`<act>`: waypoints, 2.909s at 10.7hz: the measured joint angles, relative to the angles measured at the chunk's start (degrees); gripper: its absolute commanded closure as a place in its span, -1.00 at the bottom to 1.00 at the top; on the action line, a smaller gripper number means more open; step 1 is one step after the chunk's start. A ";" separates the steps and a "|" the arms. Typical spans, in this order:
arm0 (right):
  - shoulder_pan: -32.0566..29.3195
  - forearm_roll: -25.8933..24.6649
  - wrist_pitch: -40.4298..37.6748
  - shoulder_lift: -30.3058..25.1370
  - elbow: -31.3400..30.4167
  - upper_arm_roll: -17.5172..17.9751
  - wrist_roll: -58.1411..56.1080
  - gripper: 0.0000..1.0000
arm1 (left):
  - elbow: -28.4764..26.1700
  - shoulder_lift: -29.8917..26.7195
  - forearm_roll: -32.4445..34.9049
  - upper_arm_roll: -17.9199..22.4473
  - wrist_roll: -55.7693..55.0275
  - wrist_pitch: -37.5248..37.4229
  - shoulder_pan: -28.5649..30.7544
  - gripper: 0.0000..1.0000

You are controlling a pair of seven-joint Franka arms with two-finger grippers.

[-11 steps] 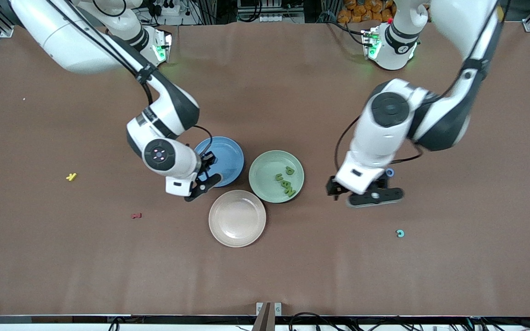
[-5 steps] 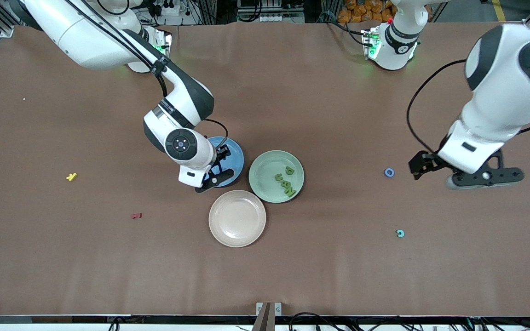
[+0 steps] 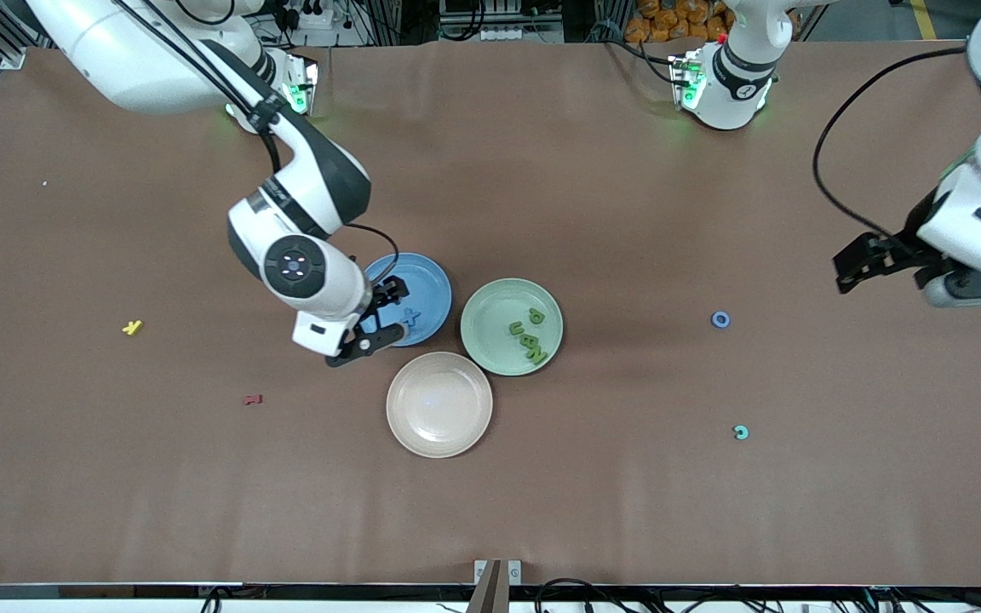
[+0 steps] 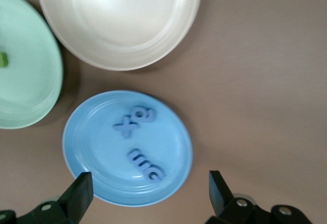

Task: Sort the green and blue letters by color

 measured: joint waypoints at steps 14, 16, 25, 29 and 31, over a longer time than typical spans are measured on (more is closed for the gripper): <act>2.22 15.79 -19.84 -29.51 1.66 -27.19 -24.19 -1.00 | 0.48 -4.00 -3.72 9.54 13.25 -8.08 -2.04 -1.00; 2.20 17.32 -22.39 -30.72 4.27 -29.90 -27.34 -1.00 | 0.48 -3.97 -3.72 9.59 13.25 -8.08 -2.00 -1.00; 0.67 16.75 -25.58 -32.34 6.43 -32.56 -27.62 -1.00 | 1.72 -3.01 -3.71 9.76 13.22 -8.03 -1.96 -1.00; -0.07 16.75 -25.65 -32.04 6.44 -32.62 -27.46 -1.00 | 1.74 -2.87 -3.71 9.73 13.15 -8.03 -2.13 -1.00; -0.14 16.75 -25.66 -32.01 6.43 -32.63 -27.42 -1.00 | 1.75 -2.81 -3.71 9.74 12.99 -8.03 -2.13 -1.00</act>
